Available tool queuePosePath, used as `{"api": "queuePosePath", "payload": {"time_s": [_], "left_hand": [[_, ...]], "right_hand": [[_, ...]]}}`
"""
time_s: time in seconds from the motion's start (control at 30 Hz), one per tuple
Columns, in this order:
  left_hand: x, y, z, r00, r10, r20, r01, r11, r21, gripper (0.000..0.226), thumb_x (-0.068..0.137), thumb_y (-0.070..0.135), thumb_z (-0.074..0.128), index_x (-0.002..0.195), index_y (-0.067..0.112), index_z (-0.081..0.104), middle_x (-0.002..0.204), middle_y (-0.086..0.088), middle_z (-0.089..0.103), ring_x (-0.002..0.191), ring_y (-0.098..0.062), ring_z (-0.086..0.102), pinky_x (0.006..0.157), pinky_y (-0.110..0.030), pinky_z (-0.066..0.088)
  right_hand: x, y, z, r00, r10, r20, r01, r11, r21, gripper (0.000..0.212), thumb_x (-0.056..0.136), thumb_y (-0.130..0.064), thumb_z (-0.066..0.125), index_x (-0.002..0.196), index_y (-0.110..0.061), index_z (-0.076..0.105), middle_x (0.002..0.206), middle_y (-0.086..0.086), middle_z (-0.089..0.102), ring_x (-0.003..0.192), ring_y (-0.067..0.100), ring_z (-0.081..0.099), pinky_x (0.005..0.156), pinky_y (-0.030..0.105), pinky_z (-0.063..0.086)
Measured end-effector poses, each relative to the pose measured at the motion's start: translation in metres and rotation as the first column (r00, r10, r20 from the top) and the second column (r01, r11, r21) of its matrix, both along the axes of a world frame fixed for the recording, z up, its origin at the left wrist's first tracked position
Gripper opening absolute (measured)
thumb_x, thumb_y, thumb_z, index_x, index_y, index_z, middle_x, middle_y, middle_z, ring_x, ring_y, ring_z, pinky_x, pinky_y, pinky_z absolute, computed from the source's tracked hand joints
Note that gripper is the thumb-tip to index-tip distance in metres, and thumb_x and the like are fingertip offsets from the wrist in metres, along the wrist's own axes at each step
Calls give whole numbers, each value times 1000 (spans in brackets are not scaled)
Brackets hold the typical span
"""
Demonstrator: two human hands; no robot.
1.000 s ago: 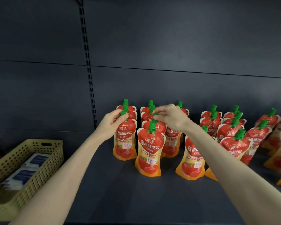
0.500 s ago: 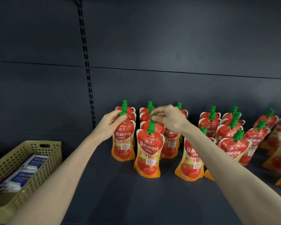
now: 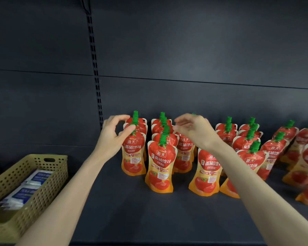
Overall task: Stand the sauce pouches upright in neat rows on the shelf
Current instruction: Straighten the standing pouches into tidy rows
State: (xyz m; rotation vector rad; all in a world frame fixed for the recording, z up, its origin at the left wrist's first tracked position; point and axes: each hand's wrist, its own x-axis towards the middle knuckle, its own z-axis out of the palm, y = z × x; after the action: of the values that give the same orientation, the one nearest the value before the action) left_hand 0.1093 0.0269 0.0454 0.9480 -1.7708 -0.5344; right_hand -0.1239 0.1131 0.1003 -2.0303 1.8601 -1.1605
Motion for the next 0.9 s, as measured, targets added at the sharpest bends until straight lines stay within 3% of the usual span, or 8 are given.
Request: {"api": "queuePosePath", "payload": {"time_s": [0.07,0.13,0.27,0.37,0.5,0.63,0.77,0.9], "left_hand": [[-6,18,1,1000,-8,-13,8,998,-57,26,86,30,61,112,29,57,113,15,52,117,-6,38,87,-11,33],[-16,33,0,998,-64,-17,63,996,-68,25,85,32,64,108,35,57,110,23,51,115,-5,41,94,-26,38],[-44,49,-9,986,-149,70,151,988,-22,36,82,36,66,116,32,56,119,18,50,121,-5,41,104,-38,37],[-56,52,-18,978,-158,135,157,987,13,44,81,35,66,122,25,55,117,16,52,119,-8,44,103,-39,39],[-60,55,-20,978,-200,63,194,977,90,32,83,29,66,113,19,60,108,9,59,106,-9,56,93,-37,49],[-50,61,-19,972,-234,-34,236,967,100,20,84,22,65,103,17,64,103,5,64,98,-6,61,86,-31,53],[-29,63,-26,982,-165,-96,175,979,109,23,84,21,64,106,13,63,106,2,64,98,-8,62,82,-29,54],[-15,63,-32,981,-94,-167,117,985,130,25,83,21,65,107,25,61,112,5,61,100,-7,62,81,-25,54]], "right_hand": [[-9,15,-2,999,-24,-31,23,999,-35,29,86,-27,65,111,-12,64,102,-3,66,91,6,61,83,17,50],[-18,29,-5,995,-66,-78,63,997,-39,31,85,-28,66,112,-12,64,110,-1,66,100,10,59,89,24,48],[-38,49,-16,975,-148,-165,145,989,-29,32,84,-32,66,112,-17,63,116,2,62,110,20,54,95,37,46],[-46,58,-23,980,-127,-152,132,991,19,34,86,-25,66,118,-17,60,113,-3,57,108,14,51,91,25,42],[-50,62,-28,986,-119,-117,122,992,20,25,86,-7,64,110,-12,64,98,-8,58,95,9,55,71,4,40],[-44,58,-31,999,-27,-34,27,1000,9,21,82,-3,67,100,-13,68,91,-3,67,91,10,63,82,21,52],[-13,47,-34,993,77,94,-78,997,8,22,82,-4,68,101,-16,67,92,-3,68,94,12,64,87,31,53],[14,33,-43,981,110,157,-107,994,-31,33,83,-12,69,114,-18,61,107,-5,65,104,10,59,91,26,50]]}}
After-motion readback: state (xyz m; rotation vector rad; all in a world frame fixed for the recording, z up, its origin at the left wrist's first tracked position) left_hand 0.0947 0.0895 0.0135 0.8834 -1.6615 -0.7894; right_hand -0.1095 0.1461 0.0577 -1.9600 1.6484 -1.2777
